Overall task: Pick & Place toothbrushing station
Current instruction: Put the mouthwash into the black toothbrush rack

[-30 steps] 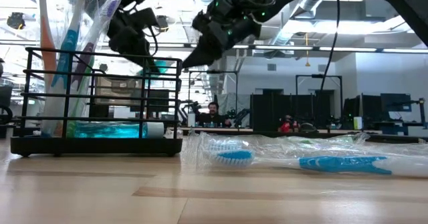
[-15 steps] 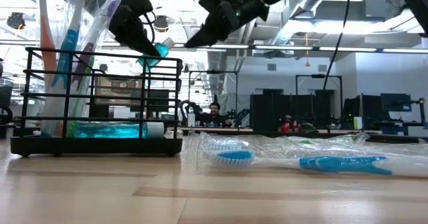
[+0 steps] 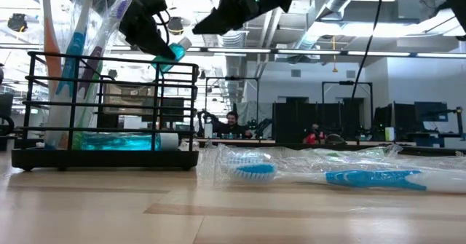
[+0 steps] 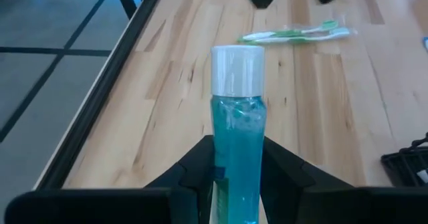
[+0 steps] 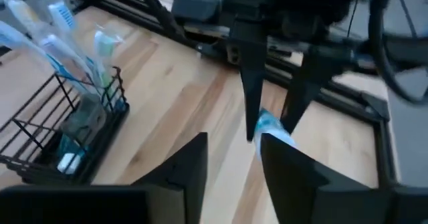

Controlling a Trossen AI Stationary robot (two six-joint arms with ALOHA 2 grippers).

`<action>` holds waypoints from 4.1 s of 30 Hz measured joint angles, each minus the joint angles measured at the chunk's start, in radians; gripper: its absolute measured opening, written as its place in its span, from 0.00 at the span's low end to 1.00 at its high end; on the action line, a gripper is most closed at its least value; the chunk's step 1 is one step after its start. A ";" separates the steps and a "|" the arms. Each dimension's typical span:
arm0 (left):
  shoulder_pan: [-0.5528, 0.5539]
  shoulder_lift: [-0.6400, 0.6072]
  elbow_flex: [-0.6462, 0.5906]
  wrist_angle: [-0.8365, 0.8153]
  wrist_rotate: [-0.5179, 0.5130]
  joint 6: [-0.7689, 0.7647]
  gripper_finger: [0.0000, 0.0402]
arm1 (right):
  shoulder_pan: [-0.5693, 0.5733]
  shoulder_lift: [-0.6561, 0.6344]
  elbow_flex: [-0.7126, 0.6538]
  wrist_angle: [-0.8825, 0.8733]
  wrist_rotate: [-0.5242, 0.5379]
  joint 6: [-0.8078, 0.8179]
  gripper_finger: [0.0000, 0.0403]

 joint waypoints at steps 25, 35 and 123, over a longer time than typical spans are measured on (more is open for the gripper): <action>-0.096 0.000 0.000 0.148 0.055 -0.052 0.21 | 0.085 0.008 0.000 0.053 0.157 -0.059 0.49; -0.096 0.001 0.000 0.150 0.056 -0.052 0.21 | 0.093 0.008 0.000 0.049 0.156 -0.059 0.25; -0.094 -0.148 0.000 0.163 -0.009 -0.053 0.43 | 0.396 0.042 0.001 -0.084 0.157 0.330 0.21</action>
